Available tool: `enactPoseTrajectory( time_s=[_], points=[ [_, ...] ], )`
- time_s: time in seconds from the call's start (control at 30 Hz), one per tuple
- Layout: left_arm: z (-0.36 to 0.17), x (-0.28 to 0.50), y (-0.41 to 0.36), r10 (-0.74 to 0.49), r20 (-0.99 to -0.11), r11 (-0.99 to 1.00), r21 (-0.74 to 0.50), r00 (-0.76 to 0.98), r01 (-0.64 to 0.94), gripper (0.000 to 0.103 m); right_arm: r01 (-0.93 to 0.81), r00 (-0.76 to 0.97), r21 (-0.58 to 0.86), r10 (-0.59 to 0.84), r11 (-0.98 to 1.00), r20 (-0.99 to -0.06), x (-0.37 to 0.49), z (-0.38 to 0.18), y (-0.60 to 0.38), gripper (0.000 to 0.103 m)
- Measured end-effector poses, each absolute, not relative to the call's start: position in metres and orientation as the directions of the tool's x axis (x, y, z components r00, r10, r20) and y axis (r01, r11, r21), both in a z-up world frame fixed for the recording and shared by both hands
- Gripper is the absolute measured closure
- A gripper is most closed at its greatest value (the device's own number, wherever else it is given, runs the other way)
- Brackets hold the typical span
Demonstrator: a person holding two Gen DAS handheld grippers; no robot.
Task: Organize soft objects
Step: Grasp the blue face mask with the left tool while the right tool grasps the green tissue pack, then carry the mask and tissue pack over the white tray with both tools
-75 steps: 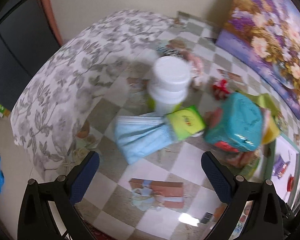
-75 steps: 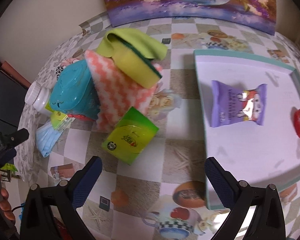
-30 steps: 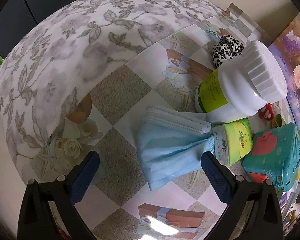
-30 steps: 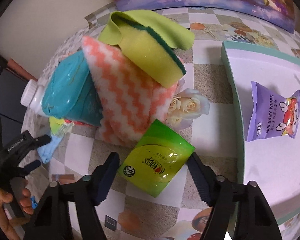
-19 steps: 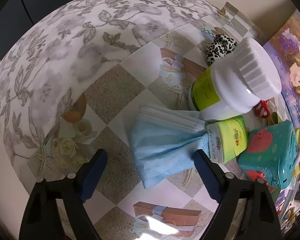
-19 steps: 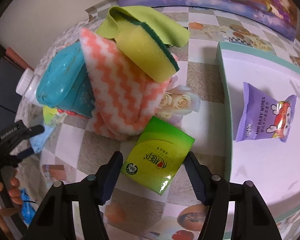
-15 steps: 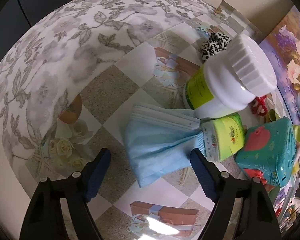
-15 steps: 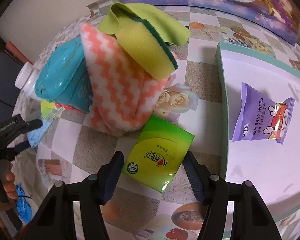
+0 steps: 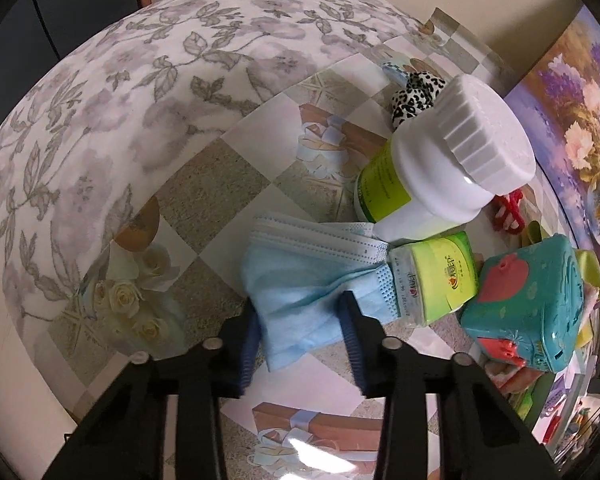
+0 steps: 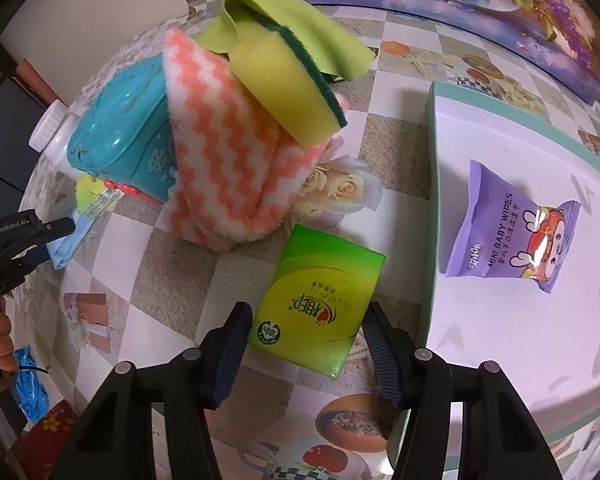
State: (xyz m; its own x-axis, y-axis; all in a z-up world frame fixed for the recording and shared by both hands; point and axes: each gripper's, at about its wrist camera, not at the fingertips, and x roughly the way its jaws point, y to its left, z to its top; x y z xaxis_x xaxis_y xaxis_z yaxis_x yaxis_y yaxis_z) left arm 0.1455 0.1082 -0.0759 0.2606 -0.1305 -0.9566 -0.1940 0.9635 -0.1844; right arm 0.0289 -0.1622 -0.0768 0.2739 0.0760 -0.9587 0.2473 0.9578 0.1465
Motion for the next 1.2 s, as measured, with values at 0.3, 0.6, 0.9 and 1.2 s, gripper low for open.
enactPoseTrajectory(
  time_s=[0.3, 0.6, 0.9, 1.2],
  points=[
    [-0.074, 0.139, 0.117, -0.139, -0.954, 0.959, -0.197, 0.266, -0.206, 0.085, 0.225, 0.261, 0.147, 0.086, 0.963, -0.962, 0.025, -0.076, -0.161, 0.044],
    [-0.070, 0.115, 0.112, -0.181, -0.952, 0.949, -0.234, 0.246, -0.210, 0.091, 0.218, 0.262, 0.179, 0.119, 0.959, -0.958, 0.009, -0.074, -0.161, 0.045],
    [-0.059, 0.094, 0.115, -0.210, -0.942, 0.937, -0.270, 0.260, -0.221, 0.093, 0.222, 0.294, 0.197, 0.127, 0.955, -0.947, -0.009, -0.056, -0.162, 0.045],
    [-0.032, 0.061, 0.133, -0.208, -0.919, 0.928, -0.294, 0.334, -0.231, 0.095, 0.226, 0.336, 0.215, 0.131, 0.950, -0.933, -0.023, -0.030, -0.170, 0.046]
  ],
)
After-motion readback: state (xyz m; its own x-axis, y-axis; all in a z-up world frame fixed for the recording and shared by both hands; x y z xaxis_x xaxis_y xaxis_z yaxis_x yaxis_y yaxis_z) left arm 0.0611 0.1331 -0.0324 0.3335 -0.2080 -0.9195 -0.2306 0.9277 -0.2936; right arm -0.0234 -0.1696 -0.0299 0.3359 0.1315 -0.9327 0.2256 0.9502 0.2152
